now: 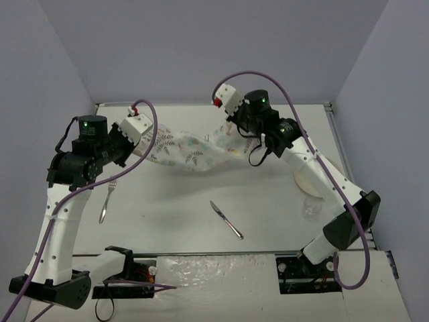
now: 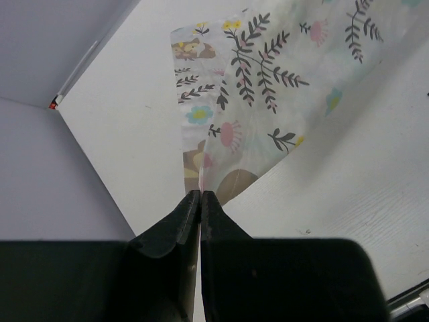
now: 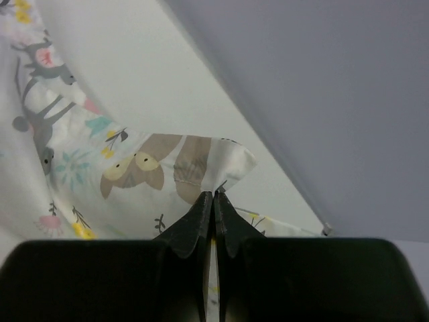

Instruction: Set the dinner table for one person

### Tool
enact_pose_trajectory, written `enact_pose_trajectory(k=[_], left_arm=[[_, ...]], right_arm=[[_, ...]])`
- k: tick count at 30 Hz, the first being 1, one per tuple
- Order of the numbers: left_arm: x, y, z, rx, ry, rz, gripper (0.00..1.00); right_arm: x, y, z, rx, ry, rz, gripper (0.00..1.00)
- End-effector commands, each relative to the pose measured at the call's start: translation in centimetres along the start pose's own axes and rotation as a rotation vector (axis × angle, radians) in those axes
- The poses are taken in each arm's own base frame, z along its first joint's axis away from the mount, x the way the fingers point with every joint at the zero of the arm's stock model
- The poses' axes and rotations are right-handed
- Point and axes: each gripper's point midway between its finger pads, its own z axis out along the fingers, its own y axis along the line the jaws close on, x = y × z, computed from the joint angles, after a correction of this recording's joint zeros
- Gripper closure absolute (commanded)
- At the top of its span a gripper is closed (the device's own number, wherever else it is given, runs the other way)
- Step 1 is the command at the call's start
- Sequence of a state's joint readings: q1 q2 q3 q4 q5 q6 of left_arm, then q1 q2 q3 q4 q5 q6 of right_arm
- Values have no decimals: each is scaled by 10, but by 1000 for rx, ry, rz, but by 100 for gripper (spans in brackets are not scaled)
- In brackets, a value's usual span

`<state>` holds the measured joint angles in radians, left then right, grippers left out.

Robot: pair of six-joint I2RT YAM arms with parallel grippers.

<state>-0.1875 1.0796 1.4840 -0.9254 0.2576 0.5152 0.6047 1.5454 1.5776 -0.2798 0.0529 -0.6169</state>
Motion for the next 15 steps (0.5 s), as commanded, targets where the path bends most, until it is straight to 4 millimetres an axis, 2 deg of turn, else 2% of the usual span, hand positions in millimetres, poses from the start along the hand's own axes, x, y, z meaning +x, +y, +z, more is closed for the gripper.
enact_pose_trajectory(k=[1, 4, 5, 7, 11, 15], left_arm=[[-9, 7, -22, -61, -57, 7, 100], [-18, 11, -35, -82, -80, 11, 100], [-18, 11, -34, -77, -77, 10, 100], [-15, 10, -29, -65, -65, 9, 100], [2, 1, -17, -32, -20, 16, 100], [20, -9, -8, -3, 23, 14, 100]], right_arm=[[6, 22, -27, -128, -35, -26, 100], [-4, 5, -45, -144, -109, 70, 100], [6, 15, -43, -187, -74, 74, 95], [42, 52, -33, -319, 64, -2, 99], [107, 103, -14, -444, 296, -34, 100], [141, 149, -6, -588, 381, -22, 98]])
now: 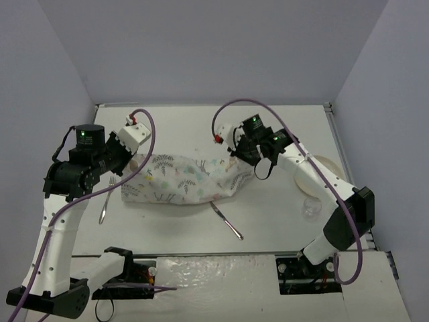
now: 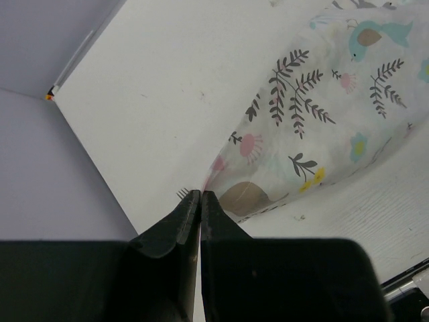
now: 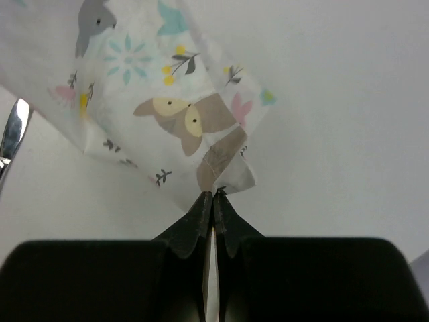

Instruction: Set the dinner table for one person

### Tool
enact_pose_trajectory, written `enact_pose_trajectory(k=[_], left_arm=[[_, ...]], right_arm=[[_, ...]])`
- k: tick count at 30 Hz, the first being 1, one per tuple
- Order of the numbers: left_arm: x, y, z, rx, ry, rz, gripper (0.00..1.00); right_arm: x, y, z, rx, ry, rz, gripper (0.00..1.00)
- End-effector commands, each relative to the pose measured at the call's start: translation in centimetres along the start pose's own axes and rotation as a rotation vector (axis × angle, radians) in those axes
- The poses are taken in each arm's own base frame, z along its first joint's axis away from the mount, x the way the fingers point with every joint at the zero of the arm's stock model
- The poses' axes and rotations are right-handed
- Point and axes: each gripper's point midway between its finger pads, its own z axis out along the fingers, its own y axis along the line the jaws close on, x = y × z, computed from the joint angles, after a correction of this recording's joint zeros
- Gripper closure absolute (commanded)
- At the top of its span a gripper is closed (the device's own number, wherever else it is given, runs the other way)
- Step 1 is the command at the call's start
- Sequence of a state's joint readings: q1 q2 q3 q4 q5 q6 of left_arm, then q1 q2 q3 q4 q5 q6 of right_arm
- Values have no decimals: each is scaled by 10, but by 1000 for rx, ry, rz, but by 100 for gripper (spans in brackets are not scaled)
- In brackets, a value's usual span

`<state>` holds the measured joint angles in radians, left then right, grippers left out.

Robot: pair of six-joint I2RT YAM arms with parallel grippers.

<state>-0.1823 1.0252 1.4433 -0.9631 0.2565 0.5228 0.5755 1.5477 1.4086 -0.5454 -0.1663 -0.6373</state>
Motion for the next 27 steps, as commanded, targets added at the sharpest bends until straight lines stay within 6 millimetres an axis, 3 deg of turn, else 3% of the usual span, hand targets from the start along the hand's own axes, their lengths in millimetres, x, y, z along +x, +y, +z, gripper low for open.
enact_pose_trajectory(k=[1, 2, 7, 10, 13, 14, 17, 20, 24, 27], left_arm=[[7, -1, 4, -5, 7, 12, 100], [10, -2, 5, 2, 12, 9, 100], [18, -7, 9, 16, 30, 4, 100], [21, -7, 8, 10, 41, 13, 100], [16, 2, 4, -36, 33, 6, 100], [14, 8, 3, -69, 28, -5, 100], [-1, 37, -2, -208, -2, -42, 100], [-17, 60, -13, -323, -51, -92, 100], [-38, 91, -32, -474, -124, -171, 100], [-54, 96, -47, -491, -184, -188, 100]], right_arm=[[41, 52, 40, -207, 146, 2, 96], [43, 57, 47, -226, 155, 10, 93], [38, 68, 69, -283, 149, 26, 100], [28, 67, 69, -264, 121, 9, 100], [14, 53, 58, -195, 79, -8, 100], [9, 39, 51, -133, 67, -15, 100], [-17, -30, 11, 157, -37, 23, 100], [-39, -89, -43, 354, -190, 95, 100], [-47, -122, -90, 498, -299, 130, 100], [-49, -125, -113, 533, -341, 139, 100]])
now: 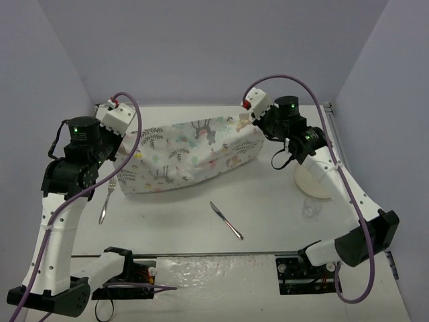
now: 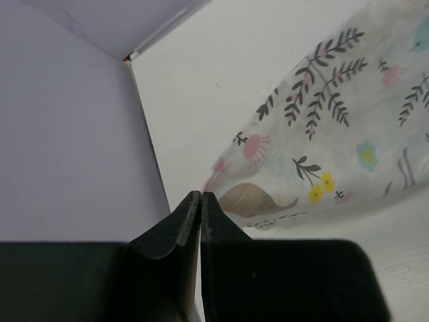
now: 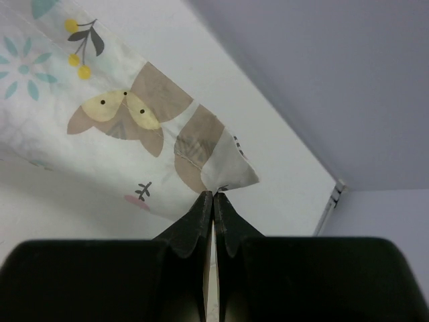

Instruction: Set the dinner table for one person

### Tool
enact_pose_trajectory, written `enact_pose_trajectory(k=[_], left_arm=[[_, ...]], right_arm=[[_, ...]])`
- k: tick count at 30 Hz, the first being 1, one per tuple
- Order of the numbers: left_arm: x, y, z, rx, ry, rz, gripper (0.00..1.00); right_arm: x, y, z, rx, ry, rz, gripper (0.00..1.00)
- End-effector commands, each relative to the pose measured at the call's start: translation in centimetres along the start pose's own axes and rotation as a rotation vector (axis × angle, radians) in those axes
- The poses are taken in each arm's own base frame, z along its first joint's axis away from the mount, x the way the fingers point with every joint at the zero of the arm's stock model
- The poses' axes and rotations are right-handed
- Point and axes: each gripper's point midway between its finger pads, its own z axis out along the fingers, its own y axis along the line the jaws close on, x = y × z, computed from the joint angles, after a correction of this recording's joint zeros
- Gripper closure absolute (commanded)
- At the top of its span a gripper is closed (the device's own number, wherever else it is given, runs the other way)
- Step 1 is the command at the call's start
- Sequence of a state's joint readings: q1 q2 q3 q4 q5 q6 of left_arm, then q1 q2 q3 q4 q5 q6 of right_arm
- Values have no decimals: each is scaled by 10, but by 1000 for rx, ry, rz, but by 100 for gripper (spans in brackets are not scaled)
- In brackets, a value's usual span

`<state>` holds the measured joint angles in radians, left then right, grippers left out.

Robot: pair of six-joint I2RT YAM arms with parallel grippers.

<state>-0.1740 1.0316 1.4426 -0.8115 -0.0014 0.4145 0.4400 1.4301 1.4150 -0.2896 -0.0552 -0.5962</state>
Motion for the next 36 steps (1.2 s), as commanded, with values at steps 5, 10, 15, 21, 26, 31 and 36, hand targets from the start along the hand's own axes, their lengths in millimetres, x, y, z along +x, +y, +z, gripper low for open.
enact_pose_trajectory(k=[5, 10, 15, 21, 26, 31, 36], left_arm=[[-77, 55, -64, -192, -281, -170, 100], [-108, 79, -72, -260, -340, -250, 100], [-128, 98, -64, -319, -354, -293, 100], [-131, 94, -62, -280, -363, -303, 100], [-124, 80, -83, -223, -398, -296, 100], [-112, 61, -104, -157, -414, -269, 100], [-111, 49, -110, -100, -434, -261, 100]], right_arm=[[-41, -53, -60, 169, -190, 81, 100], [-47, -72, -95, 220, -250, 119, 100], [-65, -102, -139, 326, -297, 120, 100], [-78, -122, -182, 361, -386, 168, 100], [-84, -122, -211, 355, -450, 197, 100], [-91, -117, -233, 308, -521, 245, 100], [-88, -112, -237, 265, -542, 275, 100]])
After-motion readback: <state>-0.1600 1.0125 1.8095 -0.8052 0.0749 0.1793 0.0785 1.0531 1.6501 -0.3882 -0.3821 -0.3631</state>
